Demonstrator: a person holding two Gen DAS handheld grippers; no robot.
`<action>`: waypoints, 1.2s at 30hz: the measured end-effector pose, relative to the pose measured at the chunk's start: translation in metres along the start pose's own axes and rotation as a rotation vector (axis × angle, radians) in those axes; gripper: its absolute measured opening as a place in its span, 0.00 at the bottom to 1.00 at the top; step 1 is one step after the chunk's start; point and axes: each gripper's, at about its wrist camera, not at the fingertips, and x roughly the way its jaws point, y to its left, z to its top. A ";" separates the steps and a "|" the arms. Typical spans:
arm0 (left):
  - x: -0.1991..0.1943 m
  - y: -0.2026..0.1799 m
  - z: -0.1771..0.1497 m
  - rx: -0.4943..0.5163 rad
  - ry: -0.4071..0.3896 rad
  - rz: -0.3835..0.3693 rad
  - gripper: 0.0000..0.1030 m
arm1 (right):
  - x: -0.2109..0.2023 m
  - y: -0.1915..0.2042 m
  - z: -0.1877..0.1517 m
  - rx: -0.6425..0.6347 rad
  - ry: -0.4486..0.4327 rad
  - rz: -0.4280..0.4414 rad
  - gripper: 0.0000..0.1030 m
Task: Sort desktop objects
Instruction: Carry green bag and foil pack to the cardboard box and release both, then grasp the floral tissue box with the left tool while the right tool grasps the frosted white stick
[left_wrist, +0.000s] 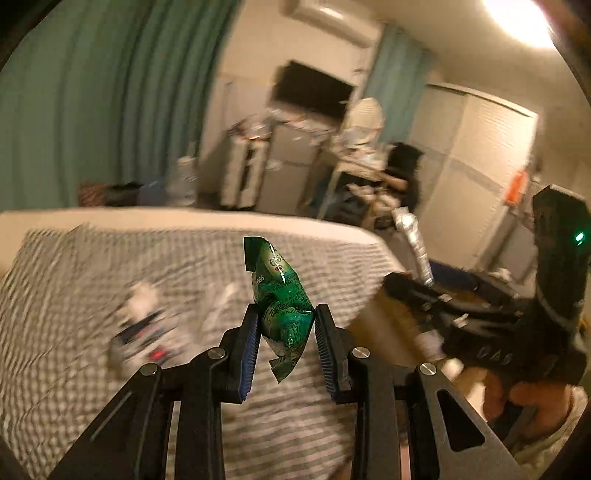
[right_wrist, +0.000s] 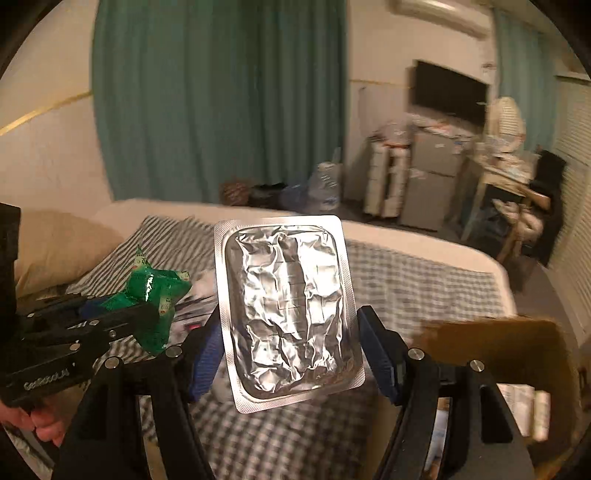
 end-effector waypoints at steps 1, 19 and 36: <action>0.002 -0.014 0.005 0.008 -0.001 -0.034 0.29 | -0.010 -0.013 -0.002 0.022 -0.002 -0.030 0.66; 0.163 -0.180 0.007 0.156 0.212 -0.154 0.51 | -0.004 -0.198 -0.054 0.391 0.115 -0.305 0.78; 0.023 0.007 0.010 0.023 0.025 0.283 1.00 | -0.022 -0.115 -0.032 0.363 -0.123 -0.088 0.88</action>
